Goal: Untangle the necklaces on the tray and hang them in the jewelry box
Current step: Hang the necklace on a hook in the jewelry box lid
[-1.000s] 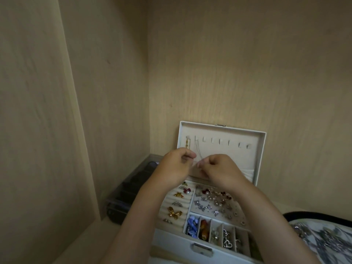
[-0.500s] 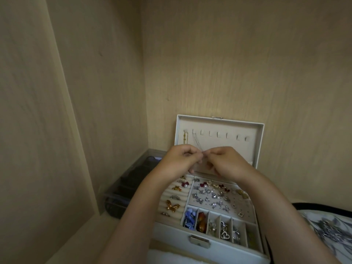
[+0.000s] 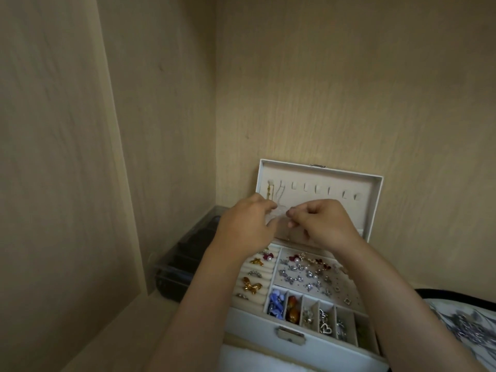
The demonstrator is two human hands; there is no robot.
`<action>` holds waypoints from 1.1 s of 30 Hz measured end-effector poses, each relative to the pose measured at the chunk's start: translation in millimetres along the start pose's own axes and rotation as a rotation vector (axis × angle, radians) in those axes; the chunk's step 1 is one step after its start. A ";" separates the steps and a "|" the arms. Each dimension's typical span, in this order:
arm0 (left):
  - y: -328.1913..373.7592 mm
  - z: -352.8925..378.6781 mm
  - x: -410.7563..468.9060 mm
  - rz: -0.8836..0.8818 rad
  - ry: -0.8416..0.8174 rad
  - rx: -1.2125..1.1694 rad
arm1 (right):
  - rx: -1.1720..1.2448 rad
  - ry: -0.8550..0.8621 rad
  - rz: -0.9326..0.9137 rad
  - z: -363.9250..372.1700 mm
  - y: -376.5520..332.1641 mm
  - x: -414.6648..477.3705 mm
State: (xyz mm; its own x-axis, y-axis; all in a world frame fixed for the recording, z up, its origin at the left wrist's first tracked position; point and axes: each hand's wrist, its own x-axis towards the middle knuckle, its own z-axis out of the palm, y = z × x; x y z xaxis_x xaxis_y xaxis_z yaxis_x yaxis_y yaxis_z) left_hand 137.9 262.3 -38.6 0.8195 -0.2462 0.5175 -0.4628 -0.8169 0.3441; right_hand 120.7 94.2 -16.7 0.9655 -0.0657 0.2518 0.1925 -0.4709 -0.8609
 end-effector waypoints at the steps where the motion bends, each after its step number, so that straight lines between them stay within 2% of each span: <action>1: 0.3 1.9 -0.3 0.017 -0.003 0.074 | -0.002 0.019 -0.008 -1.5 -2.2 3.6; 6: -0.1 10.2 -4.0 0.076 -0.040 0.135 | -0.060 0.043 -0.077 -12.5 -14.8 24.5; 17: -3.5 17.8 -4.4 0.096 0.021 0.103 | -0.342 0.007 -0.199 -4.5 -12.5 46.0; 23: -3.8 18.2 -3.0 0.083 0.065 0.103 | -0.631 -0.069 -0.261 6.7 -3.9 36.0; 28: -4.1 16.0 -2.1 0.069 0.061 0.086 | -0.789 -0.006 -0.372 8.6 4.7 22.7; 33: -0.1 13.8 -0.3 0.066 0.025 0.065 | -0.801 -0.139 -0.295 5.6 8.0 13.2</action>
State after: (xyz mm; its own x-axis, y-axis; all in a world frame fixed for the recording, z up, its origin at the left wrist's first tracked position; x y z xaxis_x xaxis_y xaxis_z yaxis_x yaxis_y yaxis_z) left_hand 142.4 255.3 -49.6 0.7787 -0.2887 0.5571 -0.4924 -0.8315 0.2573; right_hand 136.0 94.5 -22.7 0.9182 0.2405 0.3146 0.3077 -0.9334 -0.1847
